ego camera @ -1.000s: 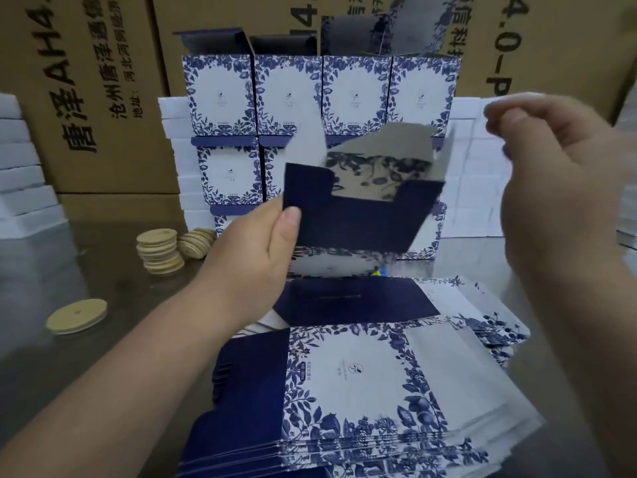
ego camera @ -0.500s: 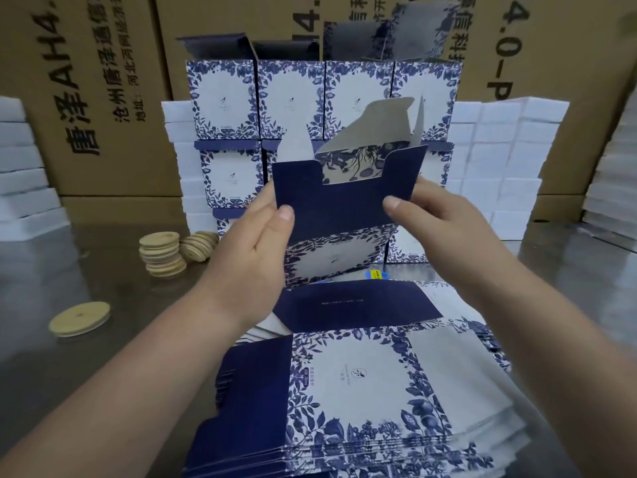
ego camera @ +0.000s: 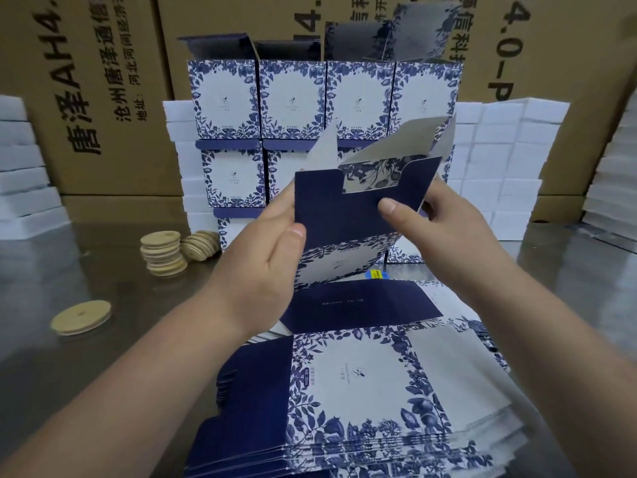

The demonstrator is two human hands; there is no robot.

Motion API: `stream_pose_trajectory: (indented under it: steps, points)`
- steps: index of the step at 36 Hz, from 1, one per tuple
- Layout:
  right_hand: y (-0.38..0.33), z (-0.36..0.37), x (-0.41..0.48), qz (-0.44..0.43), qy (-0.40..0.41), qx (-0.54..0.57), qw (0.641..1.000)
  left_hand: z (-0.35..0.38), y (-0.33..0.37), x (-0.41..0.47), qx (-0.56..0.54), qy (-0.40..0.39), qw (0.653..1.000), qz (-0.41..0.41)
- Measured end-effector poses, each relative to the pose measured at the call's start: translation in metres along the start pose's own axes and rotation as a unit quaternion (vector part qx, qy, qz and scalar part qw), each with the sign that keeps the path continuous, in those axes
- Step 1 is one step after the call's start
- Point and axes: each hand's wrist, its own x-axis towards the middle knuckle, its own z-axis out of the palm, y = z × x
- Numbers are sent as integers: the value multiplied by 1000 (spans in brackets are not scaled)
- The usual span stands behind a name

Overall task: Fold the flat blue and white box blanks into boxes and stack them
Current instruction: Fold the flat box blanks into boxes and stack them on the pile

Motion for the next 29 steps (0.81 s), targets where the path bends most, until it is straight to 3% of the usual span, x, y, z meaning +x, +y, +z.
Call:
stream_pose_trajectory:
  steps: [10,29]
  points:
    - [-1,2,-3,-15,23,7,1000,-6,2,5,221,24,975,-22]
    - [-4,12,-6,-37,69,-24,997,-6,8,5,234,91,967,-49]
